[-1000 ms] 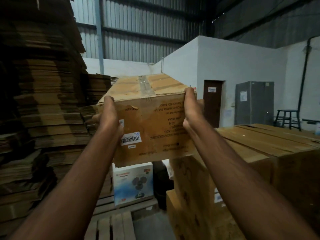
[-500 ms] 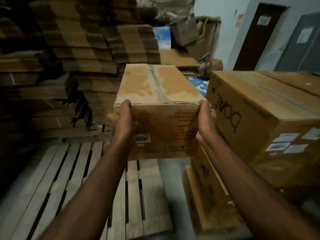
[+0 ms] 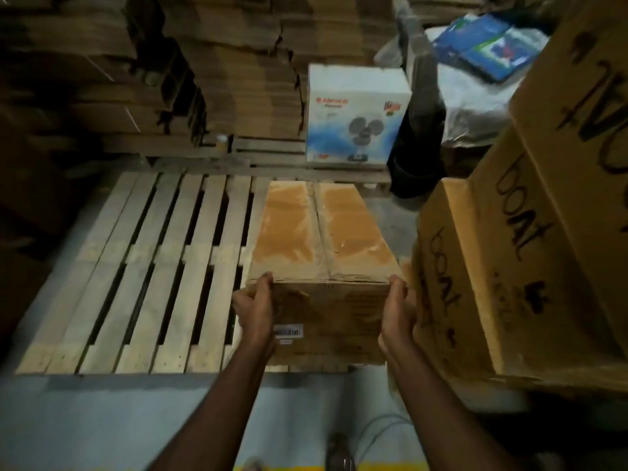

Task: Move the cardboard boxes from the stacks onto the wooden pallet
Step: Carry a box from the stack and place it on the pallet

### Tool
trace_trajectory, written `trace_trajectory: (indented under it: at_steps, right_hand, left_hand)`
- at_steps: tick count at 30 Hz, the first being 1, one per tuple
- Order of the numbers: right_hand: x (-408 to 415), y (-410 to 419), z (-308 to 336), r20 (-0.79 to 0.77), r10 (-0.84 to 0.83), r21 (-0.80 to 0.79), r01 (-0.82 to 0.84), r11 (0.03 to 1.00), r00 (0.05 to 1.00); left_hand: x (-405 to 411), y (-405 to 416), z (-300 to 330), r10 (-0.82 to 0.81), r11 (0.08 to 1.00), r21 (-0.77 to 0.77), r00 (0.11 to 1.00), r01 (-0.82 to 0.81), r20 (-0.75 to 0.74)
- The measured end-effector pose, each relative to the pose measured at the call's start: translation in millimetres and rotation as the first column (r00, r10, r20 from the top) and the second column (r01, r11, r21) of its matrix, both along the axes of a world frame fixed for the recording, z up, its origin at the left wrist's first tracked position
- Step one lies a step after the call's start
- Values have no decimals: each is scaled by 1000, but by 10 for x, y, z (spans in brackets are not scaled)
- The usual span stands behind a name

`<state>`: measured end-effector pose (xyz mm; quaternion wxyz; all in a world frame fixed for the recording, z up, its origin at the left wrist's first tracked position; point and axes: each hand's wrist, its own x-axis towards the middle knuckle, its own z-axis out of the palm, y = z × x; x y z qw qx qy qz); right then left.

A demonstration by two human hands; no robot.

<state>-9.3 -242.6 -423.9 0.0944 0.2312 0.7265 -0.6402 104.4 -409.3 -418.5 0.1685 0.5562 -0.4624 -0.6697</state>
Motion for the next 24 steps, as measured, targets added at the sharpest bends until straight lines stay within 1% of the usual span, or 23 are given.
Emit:
trace_trajectory:
  at_steps: [3, 6, 9, 11, 14, 16, 20, 24]
  right_hand:
    - [-115, -38, -611, 62, 44, 51, -47, 998, 997]
    - [-186, -55, -1032, 46, 72, 78, -75, 994, 996]
    - [-283, -128, -1556, 72, 113, 92, -120, 989, 991]
    - [-338, -181, -1906, 95, 133, 70, -140, 988, 987]
    - [-403, -264, -2356, 93, 161, 88, -170, 982, 983]
    - [-395, -245, -2638, 122, 199, 82, -210, 974, 972]
    - [-225, 36, -3136, 225, 317, 30, -332, 943, 921]
    - [-88, 277, -3407, 258, 326, 52, -350, 935, 909]
  left_hand:
    - [-37, -60, -601, -42, 998, 47, 999, 41, 14]
    - [-46, -163, -1099, -106, 992, 77, 994, 102, 42]
    - [-150, -302, -1638, -98, 994, 53, 992, 95, 73]
    - [-237, -419, -1931, -95, 995, 37, 993, 93, 68]
    - [-288, -535, -2351, -103, 995, 8, 992, 102, 68]
    - [-250, -543, -2622, -111, 994, 8, 991, 111, 72]
    - [-25, -393, -3050, -115, 993, 31, 990, 112, 81]
    - [202, -151, -3313, -162, 987, 21, 975, 160, 154]
